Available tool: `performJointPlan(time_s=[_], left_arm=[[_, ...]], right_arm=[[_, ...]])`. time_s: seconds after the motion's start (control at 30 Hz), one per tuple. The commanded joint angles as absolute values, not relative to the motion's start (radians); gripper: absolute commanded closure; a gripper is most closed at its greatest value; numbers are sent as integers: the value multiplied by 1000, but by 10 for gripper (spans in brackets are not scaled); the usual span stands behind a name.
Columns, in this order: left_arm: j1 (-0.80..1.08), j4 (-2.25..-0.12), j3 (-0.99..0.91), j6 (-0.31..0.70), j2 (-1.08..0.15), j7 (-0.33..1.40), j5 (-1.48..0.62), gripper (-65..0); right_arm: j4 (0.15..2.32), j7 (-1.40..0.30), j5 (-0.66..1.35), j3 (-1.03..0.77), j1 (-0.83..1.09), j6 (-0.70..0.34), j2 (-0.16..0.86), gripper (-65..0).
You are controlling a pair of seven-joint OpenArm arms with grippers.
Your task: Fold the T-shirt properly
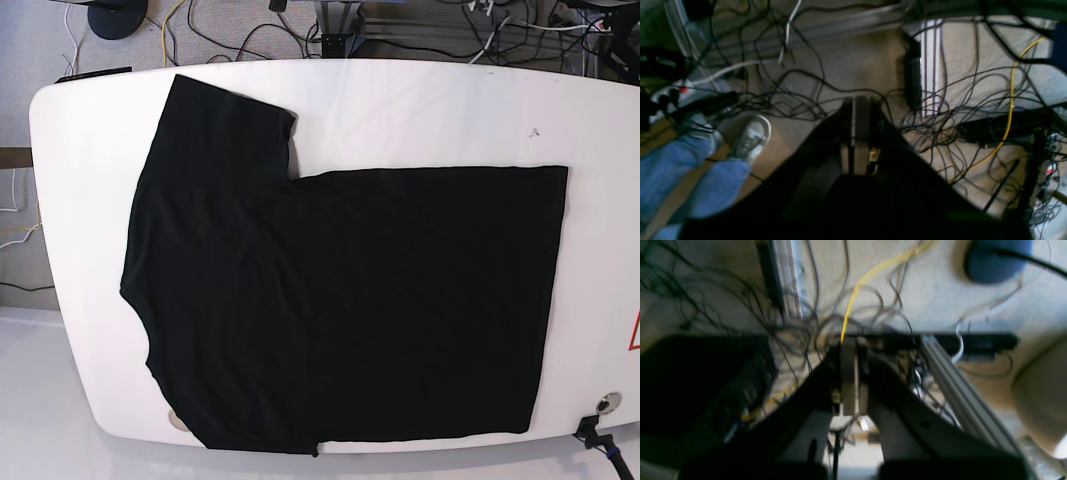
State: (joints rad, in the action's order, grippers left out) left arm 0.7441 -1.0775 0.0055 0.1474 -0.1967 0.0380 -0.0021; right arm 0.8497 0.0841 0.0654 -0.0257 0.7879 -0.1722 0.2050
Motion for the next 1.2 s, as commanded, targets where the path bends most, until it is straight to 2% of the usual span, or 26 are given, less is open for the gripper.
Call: performJointPlan(time_s=[0.0,0.27,0.5,0.67,0.83,0.93,1.0,1.1,1.17], left_arm=[[777,-1189,1,151,-210,14,-20,0],[964,-1583,-84,158,-246,18,-96,0],[1114,-1798,-121,183,-232,91,-85,0],[1131,-2021,-234,290,-223,183,-90,0],[1109,-2180,-344,346,-220,250,-121,-6],[1091,-2257,-380,354,-218,285,-180,-46],[1081,-2288,-382,348,-220,300,-219,-104],[1079,-2317,-380,314,-222,322,-259,-154],[1066,-2324,-379,286,-221,342,-261,-177]], right_arm=[[959,100,69,-44,858,-180,213,-3],[1341,49,102,-155,1067,-182,225,-5],[1703,-26,179,-234,1224,-178,227,0],[1886,-126,337,-330,1215,-184,228,0],[2043,-259,406,-438,1149,-190,227,0],[2117,-309,422,-498,1092,-189,227,0],[2144,-330,442,-530,1049,-196,225,0],[2172,-351,464,-565,998,-206,221,-131],[2182,-358,482,-581,969,-206,219,-159]])
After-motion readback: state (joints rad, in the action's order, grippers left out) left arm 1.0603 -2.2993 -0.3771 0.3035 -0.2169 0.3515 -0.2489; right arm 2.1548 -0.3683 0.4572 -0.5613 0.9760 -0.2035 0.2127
